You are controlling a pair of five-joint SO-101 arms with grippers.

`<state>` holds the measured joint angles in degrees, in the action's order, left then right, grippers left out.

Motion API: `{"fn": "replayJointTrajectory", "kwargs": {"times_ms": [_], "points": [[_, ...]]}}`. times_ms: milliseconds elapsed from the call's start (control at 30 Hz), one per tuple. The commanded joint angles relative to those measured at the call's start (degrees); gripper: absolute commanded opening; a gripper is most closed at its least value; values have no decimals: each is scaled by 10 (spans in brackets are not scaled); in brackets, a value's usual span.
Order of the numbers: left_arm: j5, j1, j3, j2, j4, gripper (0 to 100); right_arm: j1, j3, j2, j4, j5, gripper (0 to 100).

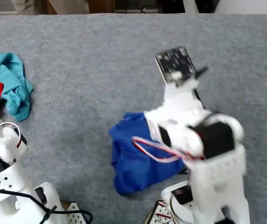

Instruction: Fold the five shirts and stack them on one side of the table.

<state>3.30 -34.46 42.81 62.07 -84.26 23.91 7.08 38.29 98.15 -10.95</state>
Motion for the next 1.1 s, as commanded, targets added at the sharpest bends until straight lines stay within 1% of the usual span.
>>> {"fn": "replayJointTrajectory", "kwargs": {"times_ms": [0,100,267,367,533,700,867,1067], "points": [[-3,33,-6,-2,-14,22,42,0,-70,-40,-39,360],[-4,61,-6,1,-26,22,81,0,-147,-60,-75,351],[-2,64,-3,2,-32,21,123,0,-260,-62,-105,238],[-2,64,-2,2,-38,21,138,0,-316,-62,-115,178],[-2,65,-2,2,-39,21,144,-4,-391,-62,-117,126],[-2,64,-2,2,-39,21,143,-4,-407,-62,-117,29],[-2,64,-2,2,-39,21,140,-15,-393,-58,-116,25],[-2,64,-2,2,-39,21,107,-55,-328,-55,-115,23]]}}
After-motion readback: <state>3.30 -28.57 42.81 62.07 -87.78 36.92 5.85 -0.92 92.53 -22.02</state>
